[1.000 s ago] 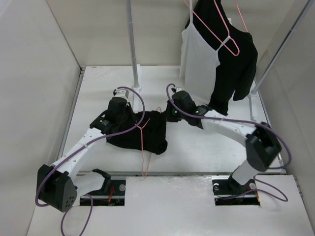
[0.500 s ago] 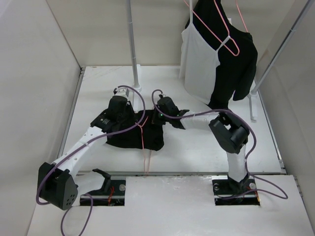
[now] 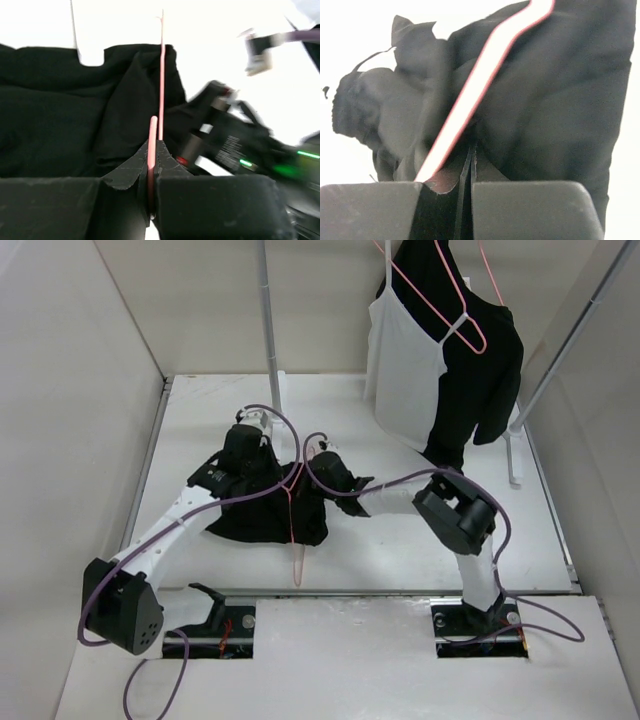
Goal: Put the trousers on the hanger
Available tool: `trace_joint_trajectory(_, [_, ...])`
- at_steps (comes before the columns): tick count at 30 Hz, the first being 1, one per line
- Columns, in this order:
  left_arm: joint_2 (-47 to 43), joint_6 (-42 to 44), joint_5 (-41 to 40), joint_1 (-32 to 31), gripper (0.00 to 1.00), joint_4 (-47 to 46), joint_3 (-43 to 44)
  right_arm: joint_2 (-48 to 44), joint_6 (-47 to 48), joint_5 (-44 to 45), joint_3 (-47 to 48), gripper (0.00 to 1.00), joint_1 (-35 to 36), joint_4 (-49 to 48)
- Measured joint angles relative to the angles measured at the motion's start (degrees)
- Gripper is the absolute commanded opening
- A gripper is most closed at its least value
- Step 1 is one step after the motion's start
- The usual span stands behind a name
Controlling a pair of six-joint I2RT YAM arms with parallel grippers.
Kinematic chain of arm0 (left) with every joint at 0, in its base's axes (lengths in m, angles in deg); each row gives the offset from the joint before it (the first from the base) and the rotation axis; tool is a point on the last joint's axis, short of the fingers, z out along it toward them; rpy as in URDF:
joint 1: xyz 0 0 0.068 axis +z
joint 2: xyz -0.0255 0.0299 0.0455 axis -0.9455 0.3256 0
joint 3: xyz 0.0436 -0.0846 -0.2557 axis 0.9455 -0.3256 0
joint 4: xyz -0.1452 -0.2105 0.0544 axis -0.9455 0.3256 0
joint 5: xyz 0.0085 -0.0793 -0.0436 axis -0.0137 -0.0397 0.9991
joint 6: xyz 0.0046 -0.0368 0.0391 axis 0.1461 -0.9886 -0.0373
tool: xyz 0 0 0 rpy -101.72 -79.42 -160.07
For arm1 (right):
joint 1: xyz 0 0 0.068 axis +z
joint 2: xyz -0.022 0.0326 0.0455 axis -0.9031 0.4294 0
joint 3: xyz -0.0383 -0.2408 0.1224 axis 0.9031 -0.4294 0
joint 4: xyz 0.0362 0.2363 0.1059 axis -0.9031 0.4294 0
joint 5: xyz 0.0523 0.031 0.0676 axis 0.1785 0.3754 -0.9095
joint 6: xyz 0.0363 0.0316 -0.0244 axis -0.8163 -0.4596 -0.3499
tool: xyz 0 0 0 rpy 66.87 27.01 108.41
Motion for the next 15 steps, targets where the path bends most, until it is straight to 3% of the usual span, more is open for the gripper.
trace_joint_trajectory(4, [0.1,0.2,-0.7,0.0,0.00,0.9,0.0,-7.7,10.1,-1.1,-0.7,0.22,0.0,5.1])
trace_joint_trajectory(5, [0.1,0.3,-1.0,0.1,0.00,1.0,0.1,-10.2,12.6,-1.4,-1.1,0.41,0.0,6.8])
trace_joint_trajectory(6, [0.2,0.6,-1.5,0.1,0.00,1.1,0.1,-12.4,14.7,-1.7,-1.5,0.52,0.0,8.3])
trace_joint_trajectory(8, [0.5,0.6,-1.5,0.1,0.00,1.9,0.1,-15.8,18.7,-2.6,-1.7,0.66,0.0,9.7])
trace_joint_trajectory(11, [1.3,0.5,-1.4,0.0,0.00,1.9,0.1,-19.8,23.3,-3.2,-1.8,0.66,0.0,12.7])
trace_joint_trajectory(15, [2.3,0.4,-0.8,0.0,0.00,2.2,1.1,-26.7,25.7,-3.0,-7.8,0.53,0.1,15.9])
